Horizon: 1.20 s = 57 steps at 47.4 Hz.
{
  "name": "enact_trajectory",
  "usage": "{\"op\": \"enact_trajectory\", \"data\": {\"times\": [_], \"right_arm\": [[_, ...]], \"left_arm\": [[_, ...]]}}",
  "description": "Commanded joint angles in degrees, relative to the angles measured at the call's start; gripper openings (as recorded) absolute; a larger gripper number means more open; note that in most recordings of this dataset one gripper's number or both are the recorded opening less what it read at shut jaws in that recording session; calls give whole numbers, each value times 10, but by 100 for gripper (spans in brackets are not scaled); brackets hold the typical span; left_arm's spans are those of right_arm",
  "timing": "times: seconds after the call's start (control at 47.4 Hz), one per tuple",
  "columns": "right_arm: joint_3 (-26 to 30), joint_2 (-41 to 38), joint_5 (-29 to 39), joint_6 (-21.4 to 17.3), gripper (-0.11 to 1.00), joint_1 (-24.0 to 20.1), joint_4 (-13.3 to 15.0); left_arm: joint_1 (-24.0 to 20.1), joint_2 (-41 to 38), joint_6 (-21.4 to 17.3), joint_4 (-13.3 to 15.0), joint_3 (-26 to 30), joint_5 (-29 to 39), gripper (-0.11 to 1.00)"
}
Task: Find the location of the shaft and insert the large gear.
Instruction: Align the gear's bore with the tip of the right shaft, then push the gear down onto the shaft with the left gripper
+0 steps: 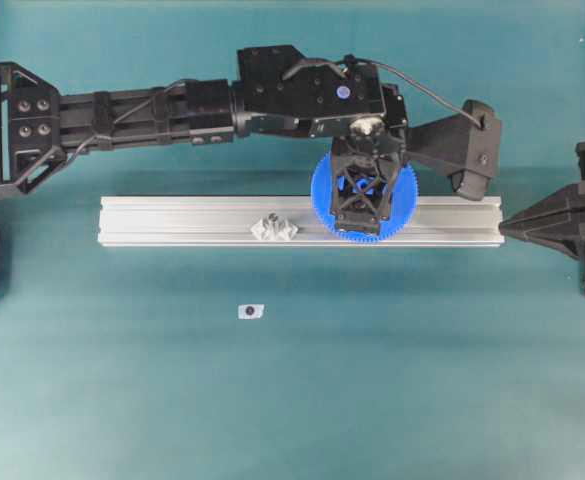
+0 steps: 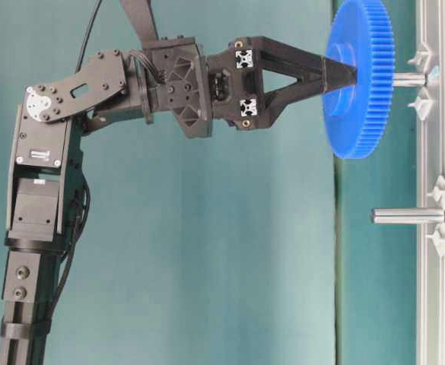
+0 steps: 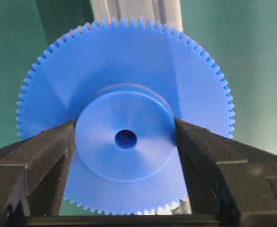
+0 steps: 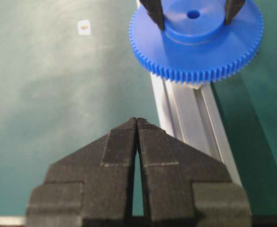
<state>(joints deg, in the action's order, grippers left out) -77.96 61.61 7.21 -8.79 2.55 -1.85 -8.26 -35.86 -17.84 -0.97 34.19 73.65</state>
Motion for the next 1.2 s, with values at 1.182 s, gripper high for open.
{"op": "enact_trajectory", "data": {"times": [1.182], "right_arm": [[7, -4, -3, -6, 2, 0, 0]], "left_arm": [[-18, 18, 2, -4, 18, -3, 71]]}}
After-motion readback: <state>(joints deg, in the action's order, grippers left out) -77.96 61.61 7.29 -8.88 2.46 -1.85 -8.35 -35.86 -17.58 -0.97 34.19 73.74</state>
